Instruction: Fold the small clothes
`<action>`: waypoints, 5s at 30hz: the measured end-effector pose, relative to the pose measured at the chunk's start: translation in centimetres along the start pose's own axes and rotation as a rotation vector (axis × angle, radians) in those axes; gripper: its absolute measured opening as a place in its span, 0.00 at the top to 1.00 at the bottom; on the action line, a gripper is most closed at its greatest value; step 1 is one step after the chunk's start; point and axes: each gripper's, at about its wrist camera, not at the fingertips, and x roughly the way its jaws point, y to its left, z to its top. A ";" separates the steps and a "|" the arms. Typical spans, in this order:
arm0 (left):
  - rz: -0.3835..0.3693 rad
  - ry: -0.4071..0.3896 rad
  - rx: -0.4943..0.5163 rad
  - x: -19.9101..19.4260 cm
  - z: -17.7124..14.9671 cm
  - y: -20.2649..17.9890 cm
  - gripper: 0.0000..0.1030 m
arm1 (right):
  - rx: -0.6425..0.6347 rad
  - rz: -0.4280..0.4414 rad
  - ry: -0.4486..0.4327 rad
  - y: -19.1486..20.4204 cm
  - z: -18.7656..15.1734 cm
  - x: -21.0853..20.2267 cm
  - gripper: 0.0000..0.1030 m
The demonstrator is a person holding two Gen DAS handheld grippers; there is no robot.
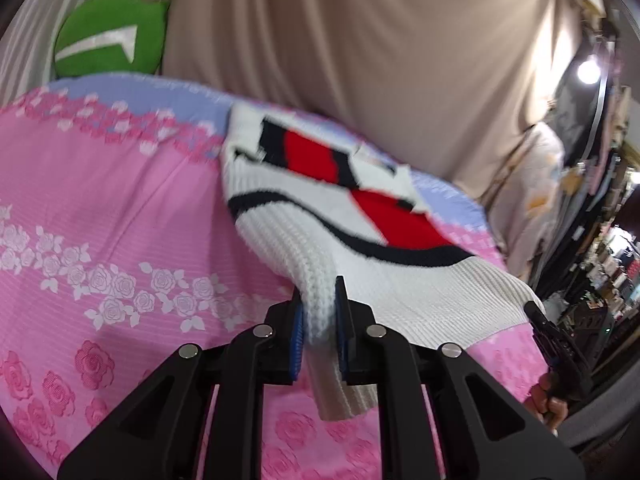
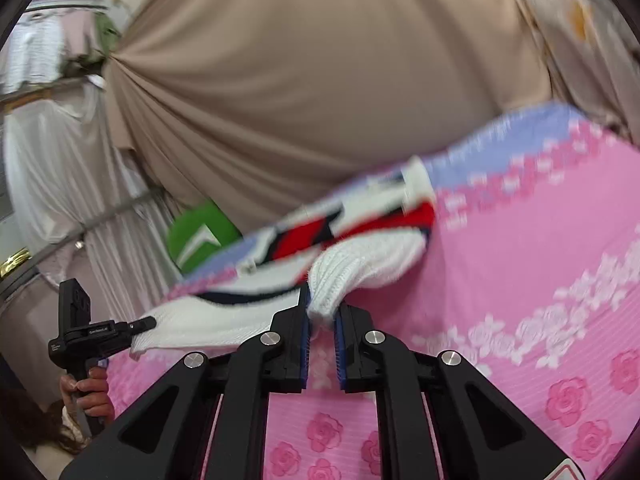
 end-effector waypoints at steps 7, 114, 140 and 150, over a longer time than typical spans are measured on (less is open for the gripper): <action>-0.148 -0.260 0.120 -10.7 -0.1 -4.1 0.88 | -0.091 0.124 -0.261 4.2 1.5 -8.6 0.91; 0.270 0.201 0.090 19.5 11.5 5.7 0.97 | -0.089 -0.237 0.264 -6.7 10.5 20.8 0.93; 0.083 0.317 0.376 15.4 0.8 -7.3 0.72 | -0.310 0.030 0.604 9.6 -4.6 20.5 0.88; 0.257 0.350 0.150 10.4 -2.2 3.2 0.98 | -0.040 -0.348 0.510 -5.0 -2.2 10.0 1.00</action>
